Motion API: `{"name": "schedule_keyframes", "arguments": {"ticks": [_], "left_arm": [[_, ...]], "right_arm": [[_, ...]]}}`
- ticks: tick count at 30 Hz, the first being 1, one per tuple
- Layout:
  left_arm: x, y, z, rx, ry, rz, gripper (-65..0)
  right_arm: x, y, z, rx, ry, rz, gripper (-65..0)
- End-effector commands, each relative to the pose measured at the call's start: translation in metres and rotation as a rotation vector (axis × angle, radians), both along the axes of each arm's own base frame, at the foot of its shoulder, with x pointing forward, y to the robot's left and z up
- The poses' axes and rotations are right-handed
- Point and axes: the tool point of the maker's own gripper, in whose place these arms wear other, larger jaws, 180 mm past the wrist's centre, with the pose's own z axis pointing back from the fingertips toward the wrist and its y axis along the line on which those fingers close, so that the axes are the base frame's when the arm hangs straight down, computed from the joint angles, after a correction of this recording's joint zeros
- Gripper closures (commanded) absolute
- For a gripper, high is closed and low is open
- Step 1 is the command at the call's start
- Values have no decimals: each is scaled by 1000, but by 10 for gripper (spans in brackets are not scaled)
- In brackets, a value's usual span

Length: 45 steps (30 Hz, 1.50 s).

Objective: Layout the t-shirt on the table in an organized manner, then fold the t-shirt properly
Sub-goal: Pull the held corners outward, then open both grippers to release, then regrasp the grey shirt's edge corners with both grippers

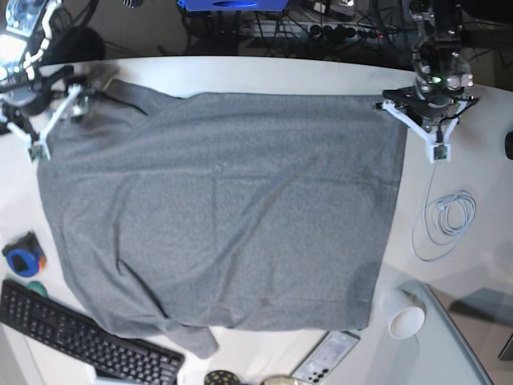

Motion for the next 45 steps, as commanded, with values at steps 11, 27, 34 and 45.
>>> {"name": "schedule_keyframes", "arguments": {"ticks": [11, 27, 34, 45], "left_arm": [[-38, 26, -10, -183, -22, 212, -449], [-32, -14, -63, -275, 13, 202, -402], [-23, -22, -20, -244, -85, 133, -402], [-29, 1, -17, -227, -111, 226, -402]], "right_arm": [[-7, 8, -10, 58, -29, -4, -447], [-15, 1, -17, 67, -22, -34, -444], [-14, 0, -15, 61, -27, -32, -446], [-11, 2, -15, 64, -30, -26, -447]]}}
